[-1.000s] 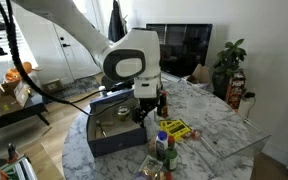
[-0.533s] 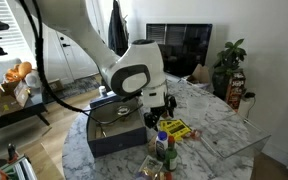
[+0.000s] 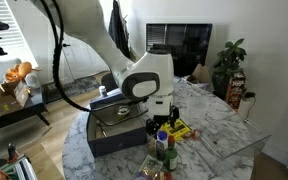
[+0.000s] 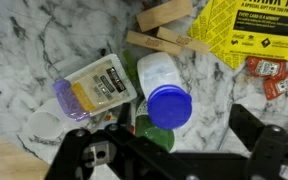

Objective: Put the white bottle inside the box

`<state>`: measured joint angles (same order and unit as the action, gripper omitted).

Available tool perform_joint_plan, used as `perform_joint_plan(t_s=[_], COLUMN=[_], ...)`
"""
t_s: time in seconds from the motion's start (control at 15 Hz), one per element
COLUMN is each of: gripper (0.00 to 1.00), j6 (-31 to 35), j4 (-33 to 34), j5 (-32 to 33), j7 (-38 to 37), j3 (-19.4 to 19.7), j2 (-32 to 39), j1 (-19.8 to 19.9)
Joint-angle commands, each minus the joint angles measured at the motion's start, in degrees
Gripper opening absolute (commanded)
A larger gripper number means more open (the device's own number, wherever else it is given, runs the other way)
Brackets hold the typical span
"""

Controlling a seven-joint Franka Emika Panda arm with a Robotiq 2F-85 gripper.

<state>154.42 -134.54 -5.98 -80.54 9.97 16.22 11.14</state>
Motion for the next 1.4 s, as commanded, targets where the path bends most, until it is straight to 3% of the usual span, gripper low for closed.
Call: perform_joint_plan(t_s=[0.0, 0.13, 0.2, 0.27, 0.67, 0.93, 1.07, 1.2, 1.33], gripper=[1.00, 0.92, 0.73, 0.70, 0.22, 0.19, 0.19, 0.19, 0.19], j6=[-4.7, -6.3, -7.0, -7.5, -7.3, -10.0, -11.9, -12.2, -13.4], j4=[3.1, 4.3, 4.8, 5.3, 6.5, 5.4, 3.1, 0.7, -0.9], j5=[-1.7, -1.3, -1.4, -1.4, -1.3, -0.5, 4.3, 13.3, 20.7], j7=[0.9, 0.5, 0.6, 0.6, 0.3, 0.9, -0.9, -6.3, -9.5], j3=[1.5, 2.0, 2.0, 2.2, 2.3, 2.1, 4.0, 7.1, 7.3], j2=[2.7, 3.7, 4.2, 4.8, 5.8, 3.4, -1.0, -6.7, -12.5], j1=[-1.4, -1.7, -1.7, -1.7, -2.8, -4.1, -6.6, -10.2, -11.4])
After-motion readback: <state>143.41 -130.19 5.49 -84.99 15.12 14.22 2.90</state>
